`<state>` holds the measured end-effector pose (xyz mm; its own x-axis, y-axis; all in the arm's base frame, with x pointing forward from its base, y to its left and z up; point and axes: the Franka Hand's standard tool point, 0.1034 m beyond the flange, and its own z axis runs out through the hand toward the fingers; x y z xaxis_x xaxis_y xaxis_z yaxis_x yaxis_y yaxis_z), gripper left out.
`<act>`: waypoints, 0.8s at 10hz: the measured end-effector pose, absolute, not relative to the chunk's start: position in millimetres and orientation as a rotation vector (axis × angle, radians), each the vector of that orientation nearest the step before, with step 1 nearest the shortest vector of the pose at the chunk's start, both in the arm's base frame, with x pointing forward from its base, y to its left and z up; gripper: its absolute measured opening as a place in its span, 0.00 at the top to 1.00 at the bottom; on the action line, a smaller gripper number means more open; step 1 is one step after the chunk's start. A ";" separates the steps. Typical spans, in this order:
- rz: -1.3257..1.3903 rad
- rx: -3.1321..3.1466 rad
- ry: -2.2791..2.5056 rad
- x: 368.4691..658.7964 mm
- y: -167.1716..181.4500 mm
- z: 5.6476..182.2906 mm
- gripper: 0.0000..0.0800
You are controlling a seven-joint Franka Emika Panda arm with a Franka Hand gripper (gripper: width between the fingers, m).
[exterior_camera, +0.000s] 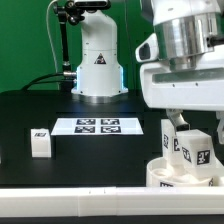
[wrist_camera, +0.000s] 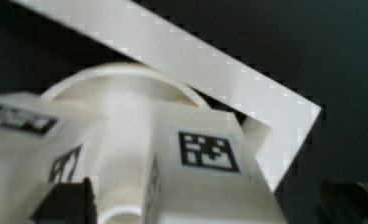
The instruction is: Assemble stool
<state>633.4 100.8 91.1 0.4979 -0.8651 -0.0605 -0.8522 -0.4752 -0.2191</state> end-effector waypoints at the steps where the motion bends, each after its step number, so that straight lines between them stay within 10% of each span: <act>1: -0.113 -2.577 1.361 636.5 98.2 99.1 0.21; 8: -0.185 -2.901 0.549 637.9 95.9 102.3 0.19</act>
Offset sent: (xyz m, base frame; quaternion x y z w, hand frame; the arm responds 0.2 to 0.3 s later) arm 0.0000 0.0000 0.0000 0.0000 0.0000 -0.1296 0.9916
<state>637.9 95.9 102.3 0.9239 -0.3723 0.0880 -0.3495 -0.9150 -0.2017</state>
